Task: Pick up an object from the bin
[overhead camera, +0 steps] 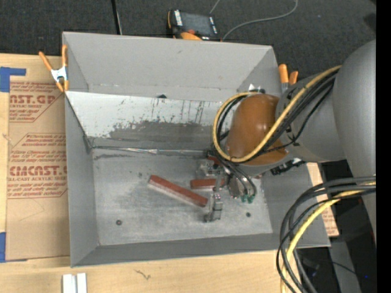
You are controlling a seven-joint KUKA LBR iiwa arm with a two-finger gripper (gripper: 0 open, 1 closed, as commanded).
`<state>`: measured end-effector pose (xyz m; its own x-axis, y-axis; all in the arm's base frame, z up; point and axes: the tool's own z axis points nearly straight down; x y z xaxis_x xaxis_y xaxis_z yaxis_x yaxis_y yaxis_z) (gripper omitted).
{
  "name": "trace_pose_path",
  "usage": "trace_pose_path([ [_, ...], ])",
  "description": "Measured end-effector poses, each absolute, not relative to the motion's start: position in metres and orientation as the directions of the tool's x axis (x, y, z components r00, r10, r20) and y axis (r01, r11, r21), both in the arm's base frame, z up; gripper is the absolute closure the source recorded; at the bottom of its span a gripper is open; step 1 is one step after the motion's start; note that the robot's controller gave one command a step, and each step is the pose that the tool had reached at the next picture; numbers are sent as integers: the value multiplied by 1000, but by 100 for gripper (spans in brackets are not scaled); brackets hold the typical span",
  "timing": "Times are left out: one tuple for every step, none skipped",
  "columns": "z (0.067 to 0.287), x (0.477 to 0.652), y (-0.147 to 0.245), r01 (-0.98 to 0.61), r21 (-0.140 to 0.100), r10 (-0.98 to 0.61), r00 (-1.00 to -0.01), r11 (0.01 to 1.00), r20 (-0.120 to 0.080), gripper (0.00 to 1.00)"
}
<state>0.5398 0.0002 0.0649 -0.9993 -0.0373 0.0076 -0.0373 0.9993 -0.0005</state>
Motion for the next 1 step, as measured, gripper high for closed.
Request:
trace_pose_path([
  [70, 543, 1, -37, 0, -37, -999, 999, -1, 100],
])
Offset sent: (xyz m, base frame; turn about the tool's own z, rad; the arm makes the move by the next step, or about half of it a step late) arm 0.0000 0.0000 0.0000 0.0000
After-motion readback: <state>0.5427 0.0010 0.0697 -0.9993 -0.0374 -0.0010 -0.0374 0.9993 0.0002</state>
